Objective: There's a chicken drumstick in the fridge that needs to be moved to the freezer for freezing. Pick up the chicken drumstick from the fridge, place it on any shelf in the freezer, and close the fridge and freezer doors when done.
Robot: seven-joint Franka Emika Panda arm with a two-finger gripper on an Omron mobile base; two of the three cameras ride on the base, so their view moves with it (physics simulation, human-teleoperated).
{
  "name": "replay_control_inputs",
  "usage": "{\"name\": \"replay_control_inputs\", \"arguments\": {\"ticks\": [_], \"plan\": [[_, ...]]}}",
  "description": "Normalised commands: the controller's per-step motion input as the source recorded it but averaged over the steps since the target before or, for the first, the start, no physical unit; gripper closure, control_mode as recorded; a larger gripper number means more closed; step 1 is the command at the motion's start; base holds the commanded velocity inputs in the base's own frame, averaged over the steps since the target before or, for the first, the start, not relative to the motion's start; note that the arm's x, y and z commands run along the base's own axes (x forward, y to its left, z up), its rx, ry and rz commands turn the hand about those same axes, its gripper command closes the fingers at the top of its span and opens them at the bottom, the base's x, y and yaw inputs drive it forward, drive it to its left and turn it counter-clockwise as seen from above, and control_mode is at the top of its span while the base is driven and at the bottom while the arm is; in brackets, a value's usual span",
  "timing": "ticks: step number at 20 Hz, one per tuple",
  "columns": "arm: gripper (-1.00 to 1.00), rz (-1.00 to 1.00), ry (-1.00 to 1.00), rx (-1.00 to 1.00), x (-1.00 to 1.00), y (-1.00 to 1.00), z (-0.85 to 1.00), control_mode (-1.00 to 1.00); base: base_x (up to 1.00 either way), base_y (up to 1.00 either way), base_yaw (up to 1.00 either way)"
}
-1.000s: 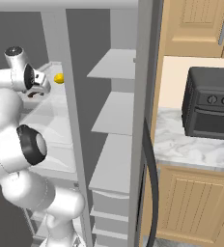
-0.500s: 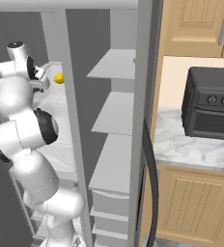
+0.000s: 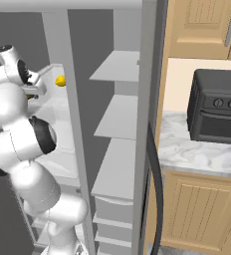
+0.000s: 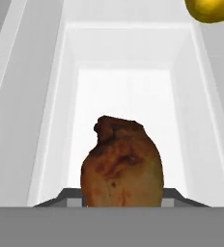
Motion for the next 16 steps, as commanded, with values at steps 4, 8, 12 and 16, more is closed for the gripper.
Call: {"name": "replay_control_inputs", "arguments": {"ticks": [4, 8, 12, 16], "plan": [[1.00, 0.00, -0.13, 0.12, -0.99, -0.46, -0.39, -1.00, 0.00, 0.00, 0.00], [1.00, 0.00, -0.03, 0.10, -0.82, -0.26, 0.51, -1.00, 0.00, 0.00, 0.00], [1.00, 0.00, 0.00, 0.01, -0.97, 0.00, 0.97, -1.00, 0.00, 0.00, 0.00], [1.00, 0.00, -0.05, -0.03, -1.00, -0.25, 0.62, -1.00, 0.00, 0.00, 0.00]]}}
